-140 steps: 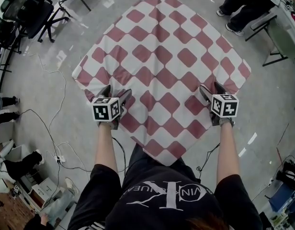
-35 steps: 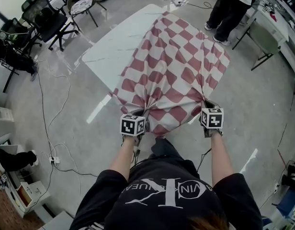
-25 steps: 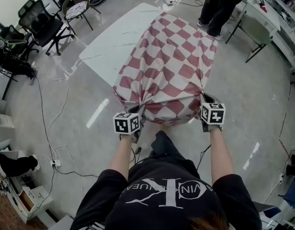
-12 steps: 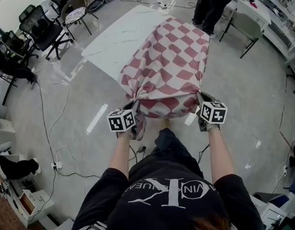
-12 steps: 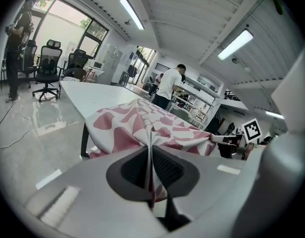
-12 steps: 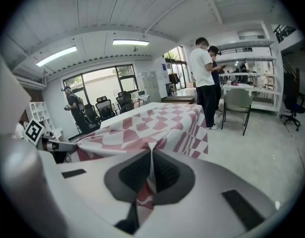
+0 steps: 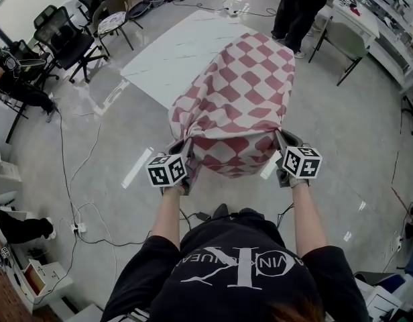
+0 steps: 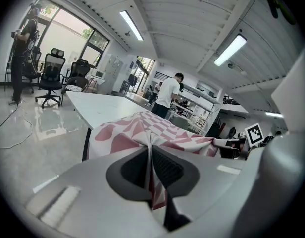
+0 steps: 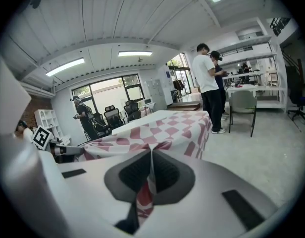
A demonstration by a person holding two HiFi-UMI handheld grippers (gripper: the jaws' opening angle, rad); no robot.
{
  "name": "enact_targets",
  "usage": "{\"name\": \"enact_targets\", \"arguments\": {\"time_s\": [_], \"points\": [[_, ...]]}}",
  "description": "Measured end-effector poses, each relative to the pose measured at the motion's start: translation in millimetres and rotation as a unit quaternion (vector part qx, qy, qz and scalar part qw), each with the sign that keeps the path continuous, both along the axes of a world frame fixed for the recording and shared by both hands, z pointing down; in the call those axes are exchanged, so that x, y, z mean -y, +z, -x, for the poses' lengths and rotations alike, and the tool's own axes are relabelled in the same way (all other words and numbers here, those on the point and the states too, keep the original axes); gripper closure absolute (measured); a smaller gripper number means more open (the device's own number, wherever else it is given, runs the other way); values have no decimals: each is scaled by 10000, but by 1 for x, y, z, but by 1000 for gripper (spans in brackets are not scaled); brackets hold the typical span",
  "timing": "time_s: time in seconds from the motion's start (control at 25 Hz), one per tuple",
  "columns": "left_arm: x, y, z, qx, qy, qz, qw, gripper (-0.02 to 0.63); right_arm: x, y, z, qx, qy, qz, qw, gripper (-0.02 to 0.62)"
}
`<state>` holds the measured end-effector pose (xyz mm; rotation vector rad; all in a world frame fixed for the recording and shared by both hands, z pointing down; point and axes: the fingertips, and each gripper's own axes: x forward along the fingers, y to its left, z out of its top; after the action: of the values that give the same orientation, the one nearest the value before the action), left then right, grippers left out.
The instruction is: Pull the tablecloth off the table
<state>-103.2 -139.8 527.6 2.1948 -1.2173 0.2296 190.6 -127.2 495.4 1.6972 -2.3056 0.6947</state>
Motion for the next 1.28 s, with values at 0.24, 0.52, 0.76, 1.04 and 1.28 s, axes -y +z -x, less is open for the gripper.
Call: {"name": "enact_targets", "arguments": {"time_s": [0.24, 0.52, 0.76, 1.04, 1.28], "points": [[-8, -18, -1, 3, -209, -113, 9997, 575, -6, -17, -2, 113, -149, -58, 9998, 581], [-27, -32, -9, -68, -515, -98, 9986, 577, -16, -40, -9, 160, -415, -117, 9989, 581], [-61, -22, -23, -9, -633, -181, 9978, 576, -46, -28, -23, 184, -559, -183, 9981, 581], [-132, -25, -17, 45, -715, -383, 9967, 577, -120, -29, -17, 144, -642, -363, 9972, 581], [-164, -28, -10, 21, -819, -455, 9956, 577, -150, -32, -11, 185, -725, -478, 9961, 581]]}}
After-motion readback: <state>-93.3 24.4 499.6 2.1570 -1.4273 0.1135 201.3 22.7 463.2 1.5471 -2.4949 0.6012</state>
